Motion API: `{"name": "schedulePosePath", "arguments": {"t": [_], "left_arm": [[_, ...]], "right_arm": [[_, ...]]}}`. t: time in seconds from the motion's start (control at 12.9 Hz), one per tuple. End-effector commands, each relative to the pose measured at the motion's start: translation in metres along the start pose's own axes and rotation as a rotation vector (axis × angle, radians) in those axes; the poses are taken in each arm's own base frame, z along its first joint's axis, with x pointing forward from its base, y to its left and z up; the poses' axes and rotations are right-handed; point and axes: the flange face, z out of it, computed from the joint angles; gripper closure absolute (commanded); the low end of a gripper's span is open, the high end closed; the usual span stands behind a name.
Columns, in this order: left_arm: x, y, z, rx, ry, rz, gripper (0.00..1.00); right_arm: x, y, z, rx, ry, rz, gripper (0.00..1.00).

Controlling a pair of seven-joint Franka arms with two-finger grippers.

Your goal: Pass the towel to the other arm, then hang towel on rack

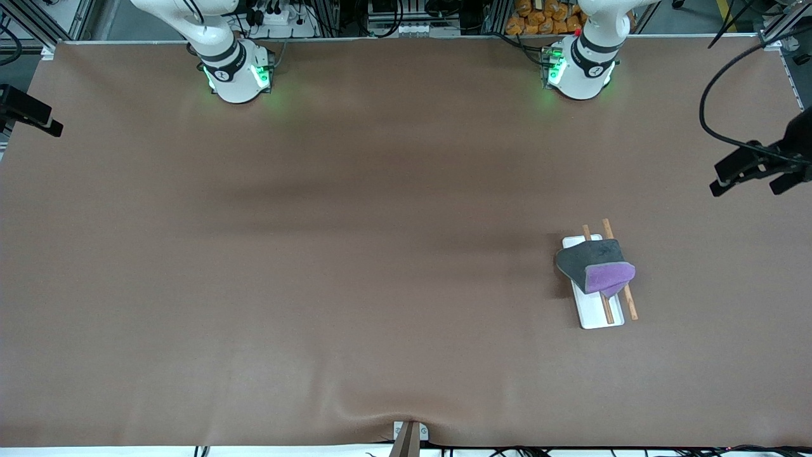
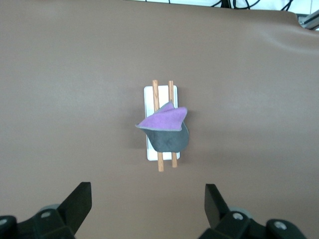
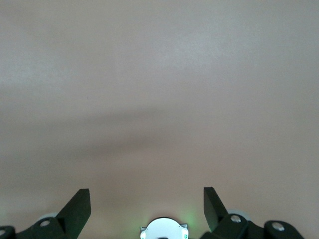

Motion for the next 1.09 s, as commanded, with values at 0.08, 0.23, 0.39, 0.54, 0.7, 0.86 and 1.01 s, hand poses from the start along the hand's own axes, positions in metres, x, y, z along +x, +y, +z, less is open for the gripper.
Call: {"name": "schedulePosePath", "arguments": {"t": [0.08, 0.23, 0.39, 0.54, 0.7, 0.86, 1.01], "left_arm": [[-0.011, 0.001, -0.004, 0.046, -0.018, -0.016, 0.0], [-0.013, 0.006, -0.003, 0.048, -0.027, -0.013, 0.0], [-0.02, 0.009, -0.005, 0.05, -0.033, -0.013, 0.0], [-0.034, 0.014, -0.005, 0.053, -0.04, -0.004, 0.0], [-0.039, 0.017, -0.007, 0.054, -0.039, 0.002, 0.0], [-0.044, 0.015, -0.01, 0.056, -0.042, -0.001, 0.0], [-0.056, 0.015, -0.012, 0.06, -0.046, 0.001, 0.0]], "right_arm": [[-0.001, 0.005, -0.003, 0.001, 0.008, 0.019, 0.0], [-0.002, 0.009, -0.006, -0.001, 0.017, 0.028, 0.0], [-0.001, 0.015, -0.005, -0.002, 0.017, 0.037, 0.0], [-0.002, 0.014, -0.006, 0.001, 0.017, 0.036, 0.0], [0.0, 0.014, -0.006, 0.003, 0.022, 0.038, 0.0], [0.0, 0.016, -0.006, 0.0, 0.022, 0.04, 0.0], [-0.001, 0.016, -0.006, 0.0, 0.023, 0.038, 0.0]]}}
